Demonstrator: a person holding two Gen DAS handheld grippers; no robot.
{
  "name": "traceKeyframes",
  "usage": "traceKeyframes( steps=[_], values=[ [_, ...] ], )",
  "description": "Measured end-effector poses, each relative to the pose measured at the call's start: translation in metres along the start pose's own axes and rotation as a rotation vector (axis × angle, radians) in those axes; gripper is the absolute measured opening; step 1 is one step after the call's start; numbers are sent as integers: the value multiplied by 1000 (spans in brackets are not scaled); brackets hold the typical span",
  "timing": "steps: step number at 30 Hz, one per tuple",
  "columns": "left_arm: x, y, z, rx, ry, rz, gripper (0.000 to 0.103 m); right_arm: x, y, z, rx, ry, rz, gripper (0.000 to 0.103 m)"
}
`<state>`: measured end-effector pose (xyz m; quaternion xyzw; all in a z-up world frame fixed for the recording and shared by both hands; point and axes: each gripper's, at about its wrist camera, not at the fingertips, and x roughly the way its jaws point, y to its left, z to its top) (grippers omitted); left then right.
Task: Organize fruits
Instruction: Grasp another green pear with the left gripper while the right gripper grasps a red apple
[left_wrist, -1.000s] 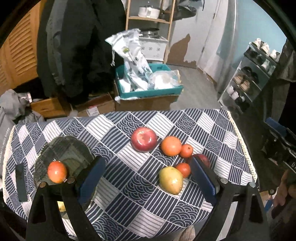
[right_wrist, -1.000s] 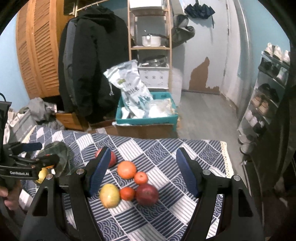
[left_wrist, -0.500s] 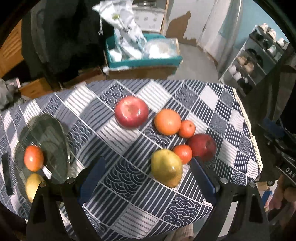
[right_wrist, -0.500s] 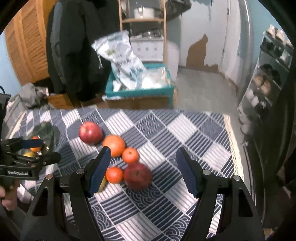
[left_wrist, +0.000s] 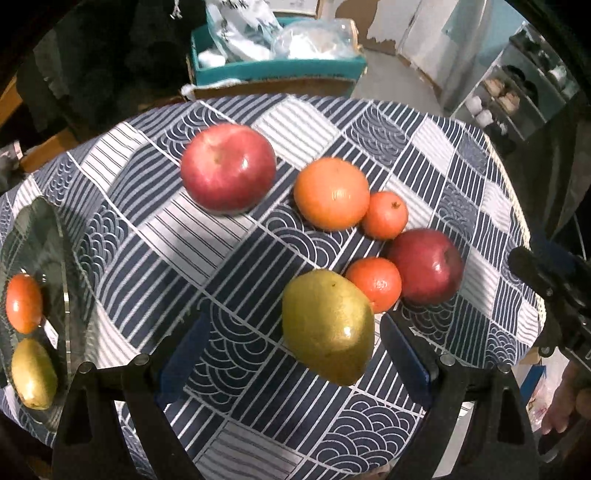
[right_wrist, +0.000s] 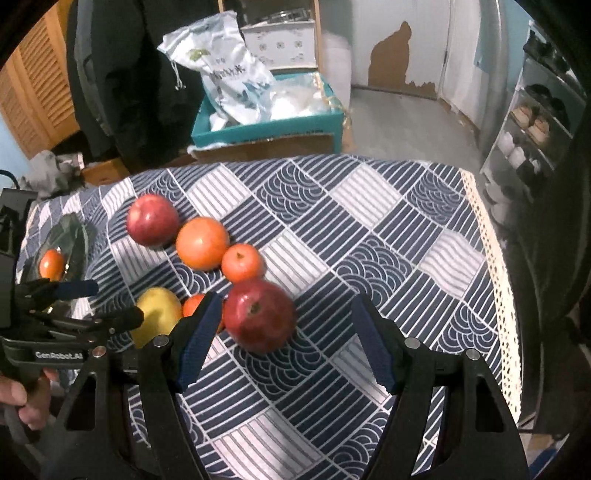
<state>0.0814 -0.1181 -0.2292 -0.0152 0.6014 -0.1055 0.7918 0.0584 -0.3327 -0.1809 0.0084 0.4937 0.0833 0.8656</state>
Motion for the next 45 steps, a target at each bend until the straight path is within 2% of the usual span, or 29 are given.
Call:
traceKeyframes(
  steps=[13,18,19,20,28,31,38,45],
  values=[
    [44,-10,-2,4,85,-18,93,17,-6,-4,19,33,27,73],
    [52,-12,-3,15,93,-77,76,32,-4,-4,35,66,78,73],
    [50,-14,-4,26,83,-95,67,34,-4,-4,36,72,85,73],
    [48,-15,-4,34,78,-104,66,39,-3,-5,37,81,94,73],
    [43,-11,-10,50,67,-52,66,66,5,-7,20,122,125,73],
    [39,7,-10,22,67,-43,66,76,8,-9,29,149,150,73],
    [32,26,-11,-17,56,-32,66,96,10,-10,34,183,139,73],
    [33,27,-15,-13,63,-22,66,107,-4,-10,135,209,203,73]
  ],
)
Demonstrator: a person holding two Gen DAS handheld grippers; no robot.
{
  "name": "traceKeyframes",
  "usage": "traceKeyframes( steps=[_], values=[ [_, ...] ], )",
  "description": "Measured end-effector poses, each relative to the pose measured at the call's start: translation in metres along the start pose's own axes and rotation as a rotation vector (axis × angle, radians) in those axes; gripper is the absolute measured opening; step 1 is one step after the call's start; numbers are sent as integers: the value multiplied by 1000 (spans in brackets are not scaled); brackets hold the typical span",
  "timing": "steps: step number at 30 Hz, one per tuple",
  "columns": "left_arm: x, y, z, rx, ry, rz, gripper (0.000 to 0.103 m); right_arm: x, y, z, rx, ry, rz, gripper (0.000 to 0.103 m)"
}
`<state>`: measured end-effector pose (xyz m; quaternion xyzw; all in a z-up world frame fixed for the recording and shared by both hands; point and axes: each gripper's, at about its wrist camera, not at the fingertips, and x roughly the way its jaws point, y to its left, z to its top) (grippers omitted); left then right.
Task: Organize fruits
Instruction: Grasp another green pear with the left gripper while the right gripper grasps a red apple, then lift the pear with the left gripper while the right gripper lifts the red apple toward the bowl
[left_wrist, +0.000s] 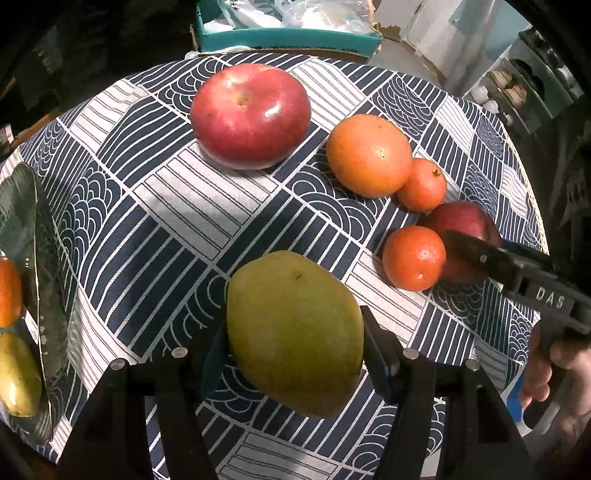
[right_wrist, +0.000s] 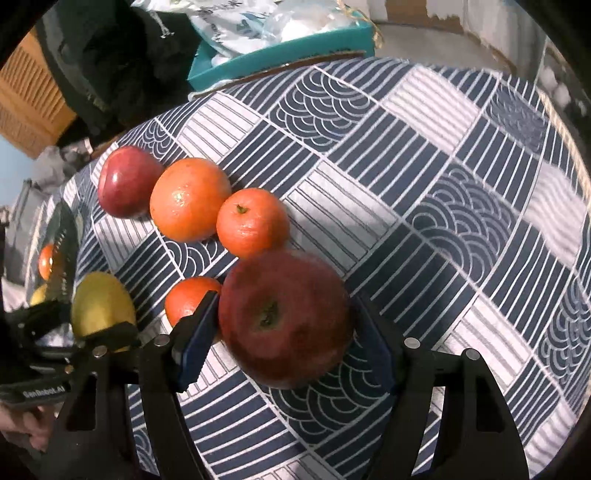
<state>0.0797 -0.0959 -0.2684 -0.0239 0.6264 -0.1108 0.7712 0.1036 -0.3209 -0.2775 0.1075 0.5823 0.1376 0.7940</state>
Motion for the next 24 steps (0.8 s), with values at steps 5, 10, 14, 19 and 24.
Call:
traceKeyframes(
  steps=[5,10,14,19,24],
  values=[
    [-3,-3,-4,16,-4,0,66,-2,2,-3,-7,-5,-4,72],
    [-13,-4,-6,21,-20,-2,66,-7,8,-7,-58,-24,-68,72],
    [-23,-4,-6,24,-37,-2,66,-12,15,-11,-100,-38,-106,72],
    [-37,-6,-8,34,-62,0,66,-22,30,-14,-138,-68,-124,72],
    [-50,-5,-10,39,-87,7,66,-37,44,-16,-161,-114,-134,72]
  ],
)
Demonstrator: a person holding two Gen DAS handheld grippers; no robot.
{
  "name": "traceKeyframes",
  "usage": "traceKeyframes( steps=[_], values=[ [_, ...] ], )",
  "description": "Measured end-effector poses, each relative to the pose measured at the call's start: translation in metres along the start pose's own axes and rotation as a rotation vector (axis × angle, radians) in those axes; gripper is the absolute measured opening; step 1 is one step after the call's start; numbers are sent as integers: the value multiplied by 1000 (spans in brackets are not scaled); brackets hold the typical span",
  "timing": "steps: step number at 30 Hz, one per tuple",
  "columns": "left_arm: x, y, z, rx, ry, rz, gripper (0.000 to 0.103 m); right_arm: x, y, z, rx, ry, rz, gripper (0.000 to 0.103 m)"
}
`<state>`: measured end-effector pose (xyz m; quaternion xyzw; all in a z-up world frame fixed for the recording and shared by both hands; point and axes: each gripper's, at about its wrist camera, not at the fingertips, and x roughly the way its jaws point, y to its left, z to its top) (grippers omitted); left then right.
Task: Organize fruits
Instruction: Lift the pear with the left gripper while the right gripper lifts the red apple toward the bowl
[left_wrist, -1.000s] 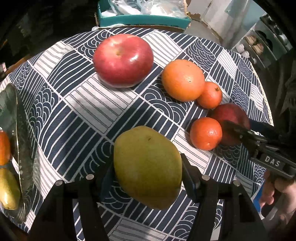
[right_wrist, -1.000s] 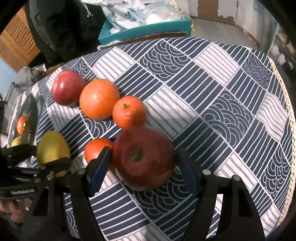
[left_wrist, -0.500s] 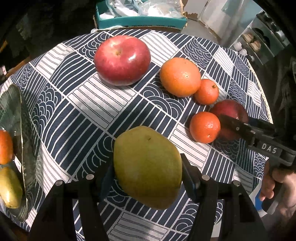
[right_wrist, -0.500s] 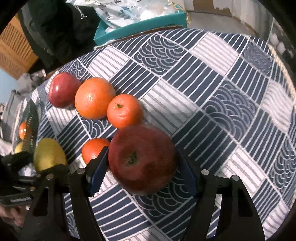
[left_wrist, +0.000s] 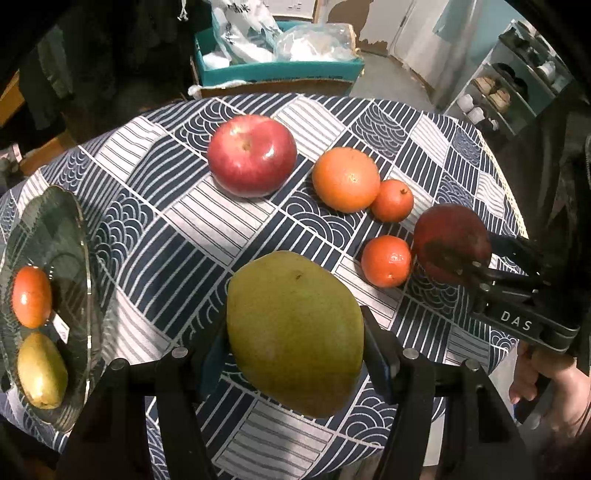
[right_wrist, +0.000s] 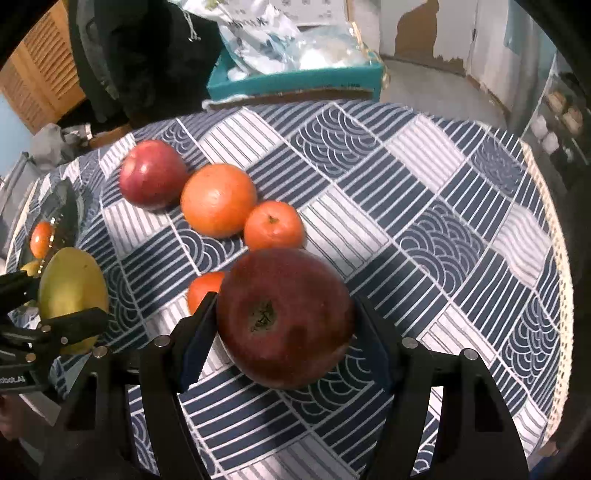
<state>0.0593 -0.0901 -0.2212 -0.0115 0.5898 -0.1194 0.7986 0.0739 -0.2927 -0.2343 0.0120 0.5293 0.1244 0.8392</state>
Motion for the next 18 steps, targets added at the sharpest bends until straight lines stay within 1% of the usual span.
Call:
traceKeyframes(
  steps=[5,9,18],
  values=[
    [-17,4,0,1,-29,6,66,-17,11,4,-19,-49,3,72],
    [-33,5,0,11,-65,19,66,-29,17,10,-28,-83,9,72],
    [-74,14,2,2,-147,18,66,-62,36,22,-58,-159,30,72]
  ],
)
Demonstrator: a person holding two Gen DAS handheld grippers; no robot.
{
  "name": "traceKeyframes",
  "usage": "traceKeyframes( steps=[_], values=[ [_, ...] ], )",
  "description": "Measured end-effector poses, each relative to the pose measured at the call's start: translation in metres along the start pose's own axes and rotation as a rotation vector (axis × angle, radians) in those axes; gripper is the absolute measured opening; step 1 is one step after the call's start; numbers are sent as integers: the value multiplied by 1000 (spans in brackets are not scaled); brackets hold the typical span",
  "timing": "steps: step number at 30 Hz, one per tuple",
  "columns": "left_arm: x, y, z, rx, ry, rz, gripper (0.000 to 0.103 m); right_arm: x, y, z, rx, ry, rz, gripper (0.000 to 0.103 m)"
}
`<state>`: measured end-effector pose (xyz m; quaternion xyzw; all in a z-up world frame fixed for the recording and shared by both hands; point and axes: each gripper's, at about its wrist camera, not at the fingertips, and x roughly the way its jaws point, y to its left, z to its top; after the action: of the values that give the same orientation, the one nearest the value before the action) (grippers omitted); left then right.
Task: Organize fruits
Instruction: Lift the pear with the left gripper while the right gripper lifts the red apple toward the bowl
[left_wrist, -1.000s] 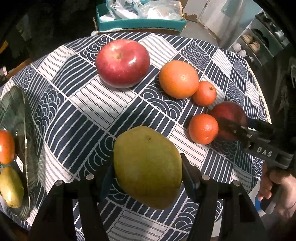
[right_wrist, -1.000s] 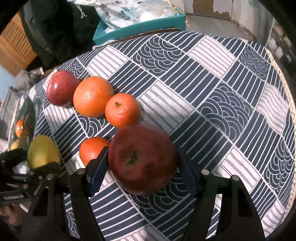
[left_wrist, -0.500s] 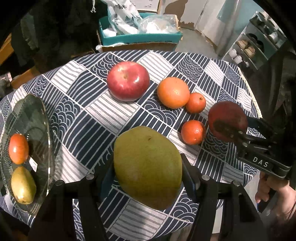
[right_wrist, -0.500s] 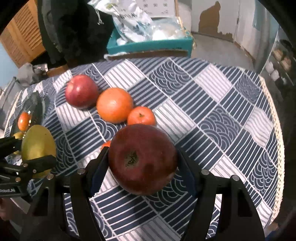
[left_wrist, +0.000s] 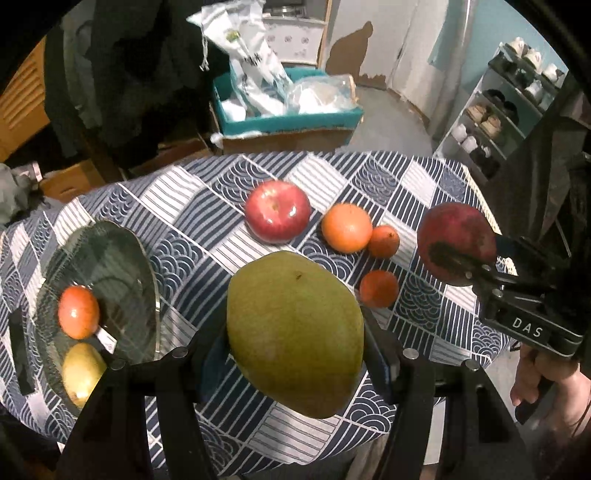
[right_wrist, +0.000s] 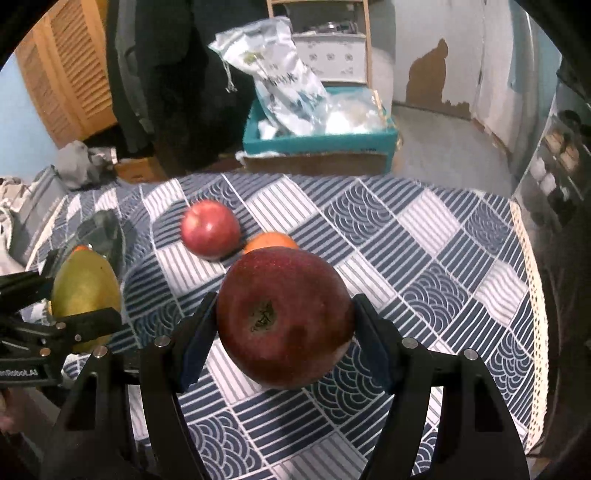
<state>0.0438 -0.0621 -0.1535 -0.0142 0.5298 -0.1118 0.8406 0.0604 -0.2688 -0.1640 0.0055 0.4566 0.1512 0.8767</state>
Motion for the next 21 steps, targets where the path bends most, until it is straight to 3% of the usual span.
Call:
traceKeyframes(
  steps=[21],
  values=[
    [-55,59,5,-93,-129,28,66,-41,79,41,-97,-128,123,72]
  ],
)
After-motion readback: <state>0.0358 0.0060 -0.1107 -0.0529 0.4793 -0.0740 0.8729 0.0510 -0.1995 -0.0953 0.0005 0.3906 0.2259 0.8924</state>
